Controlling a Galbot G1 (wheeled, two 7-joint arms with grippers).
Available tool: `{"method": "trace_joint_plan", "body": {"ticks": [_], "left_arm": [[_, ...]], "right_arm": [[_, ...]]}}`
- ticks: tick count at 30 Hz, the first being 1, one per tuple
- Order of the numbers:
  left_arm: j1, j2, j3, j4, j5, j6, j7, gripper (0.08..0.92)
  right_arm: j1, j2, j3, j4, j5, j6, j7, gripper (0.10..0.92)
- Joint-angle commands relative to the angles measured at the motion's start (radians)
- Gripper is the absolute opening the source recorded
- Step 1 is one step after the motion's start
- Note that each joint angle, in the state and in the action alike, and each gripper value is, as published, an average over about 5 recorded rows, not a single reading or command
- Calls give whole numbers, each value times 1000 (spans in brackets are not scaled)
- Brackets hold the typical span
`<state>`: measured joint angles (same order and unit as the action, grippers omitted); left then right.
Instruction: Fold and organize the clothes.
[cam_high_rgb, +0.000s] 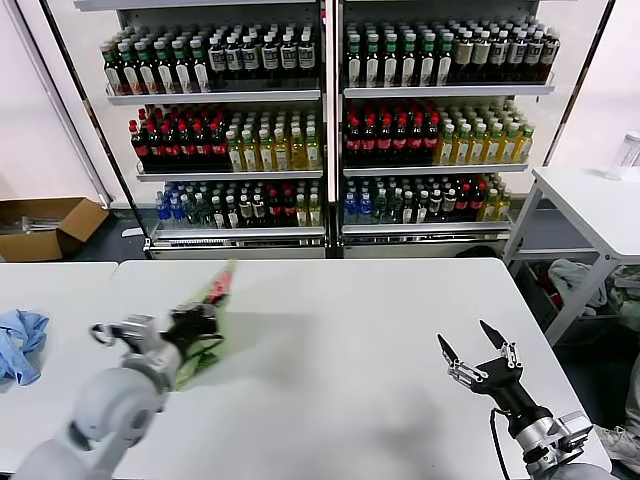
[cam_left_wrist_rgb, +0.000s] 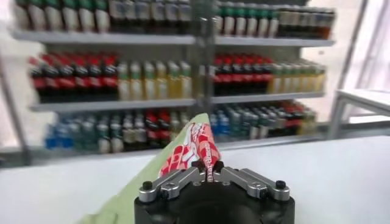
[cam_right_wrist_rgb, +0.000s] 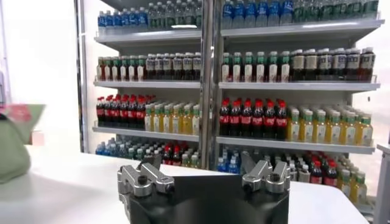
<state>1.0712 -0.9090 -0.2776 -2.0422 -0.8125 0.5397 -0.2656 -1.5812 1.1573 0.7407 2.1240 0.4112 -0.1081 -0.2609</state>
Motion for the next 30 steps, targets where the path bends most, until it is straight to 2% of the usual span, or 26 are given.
{"method": "trace_joint_plan", "body": {"ticks": [1,4,7,14,21,25,30], "left_arm": [[-178,-219,387,111,30,5,-59,111],[-191,-276,412,150,55,-9,-58,134],[-197,-301,415,154,57,-23,-69,205],[-182,-276,355,91,-44,-44,-71,405],[-185,-278,275,98,-80,-100,-63,613],[-170,-230,198,83,-93,-124,-33,725],[-118,-109,84,70,-63,-93,33,815]], "right_arm": [[2,0,-8,3,-28,-14,2,823],[10,-5,-30,5,-43,-27,6,823],[25,-11,-59,6,-55,-59,20,823],[94,-80,-149,-9,2,-170,64,823],[146,-130,-199,-24,89,-237,82,823],[163,-145,-244,-32,127,-280,109,823],[278,-163,-396,-102,177,-360,187,823]]}}
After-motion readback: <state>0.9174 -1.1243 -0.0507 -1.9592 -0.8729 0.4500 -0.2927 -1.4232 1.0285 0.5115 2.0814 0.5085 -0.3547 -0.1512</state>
